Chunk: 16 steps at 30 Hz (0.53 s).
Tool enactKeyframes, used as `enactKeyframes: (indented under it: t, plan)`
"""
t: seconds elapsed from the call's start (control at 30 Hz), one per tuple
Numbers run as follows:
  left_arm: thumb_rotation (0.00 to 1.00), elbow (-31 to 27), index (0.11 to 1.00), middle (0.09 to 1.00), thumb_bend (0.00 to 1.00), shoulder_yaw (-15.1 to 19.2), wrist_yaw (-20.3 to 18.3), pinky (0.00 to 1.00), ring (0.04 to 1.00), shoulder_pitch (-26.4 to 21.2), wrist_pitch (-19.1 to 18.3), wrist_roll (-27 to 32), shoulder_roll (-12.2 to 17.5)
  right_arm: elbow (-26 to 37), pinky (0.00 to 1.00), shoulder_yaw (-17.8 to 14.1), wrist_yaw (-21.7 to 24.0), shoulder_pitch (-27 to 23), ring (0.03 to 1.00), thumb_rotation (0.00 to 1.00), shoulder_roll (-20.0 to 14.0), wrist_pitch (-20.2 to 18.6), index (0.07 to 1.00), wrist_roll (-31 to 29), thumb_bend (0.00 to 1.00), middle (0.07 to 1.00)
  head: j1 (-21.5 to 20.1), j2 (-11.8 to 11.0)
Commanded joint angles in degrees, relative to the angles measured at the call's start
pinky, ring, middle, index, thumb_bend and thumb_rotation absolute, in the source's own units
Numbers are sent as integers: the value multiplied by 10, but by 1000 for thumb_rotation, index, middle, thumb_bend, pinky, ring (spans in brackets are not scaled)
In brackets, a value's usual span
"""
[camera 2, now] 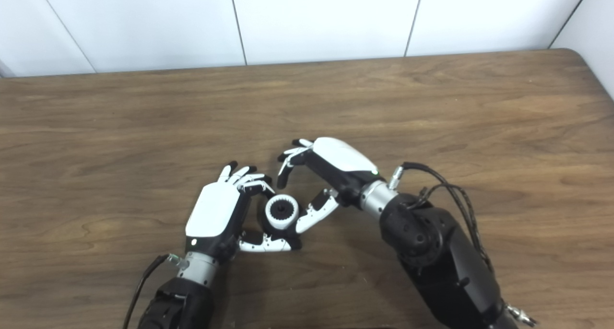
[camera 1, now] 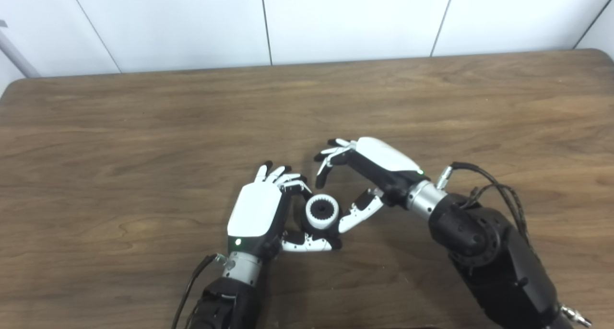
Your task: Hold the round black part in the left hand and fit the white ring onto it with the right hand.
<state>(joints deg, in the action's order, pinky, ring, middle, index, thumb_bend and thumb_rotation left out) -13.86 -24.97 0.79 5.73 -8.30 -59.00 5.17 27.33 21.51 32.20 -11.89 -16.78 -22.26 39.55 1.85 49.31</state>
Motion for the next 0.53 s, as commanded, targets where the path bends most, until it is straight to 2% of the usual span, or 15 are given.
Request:
enactKeyframes:
  t: [0.0,0.2,0.5]
  plan:
    - [57,-9,485,776,524,3,-1,1000,897,-7,1,-6,1,29,972,-19,-5,-21,969,211,-5,1,596,-3,1000,838,0,0]
    - [57,-3,484,772,524,7,8,1000,894,-7,10,1,5,45,930,-47,1,-21,959,202,-17,-12,616,-5,1000,849,-2,-1]
    - [65,-4,489,776,524,12,5,1000,895,-7,9,4,11,52,933,-70,4,-13,949,213,-33,-19,641,-17,1000,853,-1,-4]
